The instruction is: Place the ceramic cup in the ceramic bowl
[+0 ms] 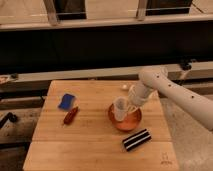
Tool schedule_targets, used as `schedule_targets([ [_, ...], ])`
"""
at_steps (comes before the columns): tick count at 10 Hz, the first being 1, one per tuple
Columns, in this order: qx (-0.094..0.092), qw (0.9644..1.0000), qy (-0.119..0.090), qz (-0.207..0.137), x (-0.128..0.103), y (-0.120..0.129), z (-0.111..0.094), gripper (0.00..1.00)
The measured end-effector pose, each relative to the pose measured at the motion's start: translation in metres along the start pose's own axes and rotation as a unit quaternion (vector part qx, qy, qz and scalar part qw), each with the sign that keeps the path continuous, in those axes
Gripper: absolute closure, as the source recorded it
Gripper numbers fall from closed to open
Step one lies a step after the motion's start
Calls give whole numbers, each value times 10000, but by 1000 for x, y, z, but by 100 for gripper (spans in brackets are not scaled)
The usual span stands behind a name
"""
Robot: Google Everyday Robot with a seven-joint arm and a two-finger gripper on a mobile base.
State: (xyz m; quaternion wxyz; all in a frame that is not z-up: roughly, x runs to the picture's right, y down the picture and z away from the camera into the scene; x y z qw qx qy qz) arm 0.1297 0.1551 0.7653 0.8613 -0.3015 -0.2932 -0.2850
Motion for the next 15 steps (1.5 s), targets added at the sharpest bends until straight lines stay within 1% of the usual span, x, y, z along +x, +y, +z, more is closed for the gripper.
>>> schedule_targets([
  [2,12,10000,12,-33,-2,0,-3,45],
  [3,23,10000,20,-34,-2,1,-5,44],
  [4,27,10000,20,-39,-2,2,-6,46],
  [6,44,10000,12,-69,-2,2,-4,66],
  [8,57,10000,18,-78,-2,4,-5,84],
  [9,63,9999,25,-83,-2,3,-7,87],
  [10,75,9999,33,-83,-3,4,-9,85],
  [11,81,9999,35,-83,-3,4,-9,80],
  [13,108,9999,41,-103,-3,5,-8,79],
  [14,114,9999,44,-105,-3,6,-9,76],
  [15,120,9998,37,-119,-3,6,-9,77],
])
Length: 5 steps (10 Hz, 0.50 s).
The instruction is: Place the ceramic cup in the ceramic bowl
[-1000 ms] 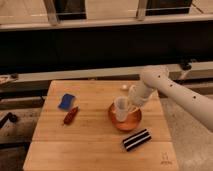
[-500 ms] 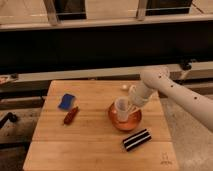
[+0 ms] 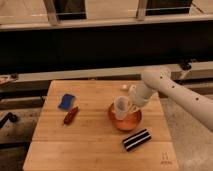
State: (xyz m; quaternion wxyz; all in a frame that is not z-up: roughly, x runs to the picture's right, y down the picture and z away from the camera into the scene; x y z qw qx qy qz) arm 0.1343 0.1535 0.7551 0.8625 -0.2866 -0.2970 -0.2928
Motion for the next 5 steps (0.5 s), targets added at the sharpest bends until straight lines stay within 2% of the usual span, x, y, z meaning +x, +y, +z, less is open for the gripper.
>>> schedule_targets([
  [2,25,10000,0,-13,-1,0,-2,88],
  [5,52,10000,-2,-28,0,2,-3,90],
])
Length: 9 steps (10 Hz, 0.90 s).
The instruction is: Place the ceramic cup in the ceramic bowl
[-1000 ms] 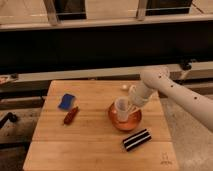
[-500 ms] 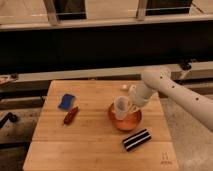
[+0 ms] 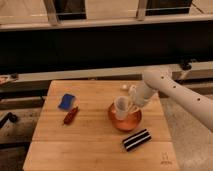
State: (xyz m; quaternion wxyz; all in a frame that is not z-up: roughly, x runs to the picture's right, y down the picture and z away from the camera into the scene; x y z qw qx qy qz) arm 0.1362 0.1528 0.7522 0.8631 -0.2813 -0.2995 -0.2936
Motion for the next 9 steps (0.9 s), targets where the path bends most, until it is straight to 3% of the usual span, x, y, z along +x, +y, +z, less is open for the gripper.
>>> schedule_targets([
  [2,21,10000,-10,-28,-1,0,0,95],
  [5,47,10000,-15,-38,0,2,-1,89],
  [7,68,10000,-19,-57,0,2,-1,93],
  [9,89,9999,-22,-79,-1,2,-1,86],
])
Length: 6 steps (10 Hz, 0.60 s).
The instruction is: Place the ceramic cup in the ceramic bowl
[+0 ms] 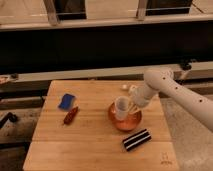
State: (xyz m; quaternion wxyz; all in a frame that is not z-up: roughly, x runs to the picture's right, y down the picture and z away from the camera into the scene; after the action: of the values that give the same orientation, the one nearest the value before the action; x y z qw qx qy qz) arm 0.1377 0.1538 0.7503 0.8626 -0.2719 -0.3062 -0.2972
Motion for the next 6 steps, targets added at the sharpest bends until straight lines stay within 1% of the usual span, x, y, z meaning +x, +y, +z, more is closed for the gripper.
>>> schedule_targets([
  [1,11,10000,1,-4,0,0,0,83],
  [3,36,10000,3,-22,0,1,-1,71],
  [6,65,10000,4,-42,0,2,-2,70],
])
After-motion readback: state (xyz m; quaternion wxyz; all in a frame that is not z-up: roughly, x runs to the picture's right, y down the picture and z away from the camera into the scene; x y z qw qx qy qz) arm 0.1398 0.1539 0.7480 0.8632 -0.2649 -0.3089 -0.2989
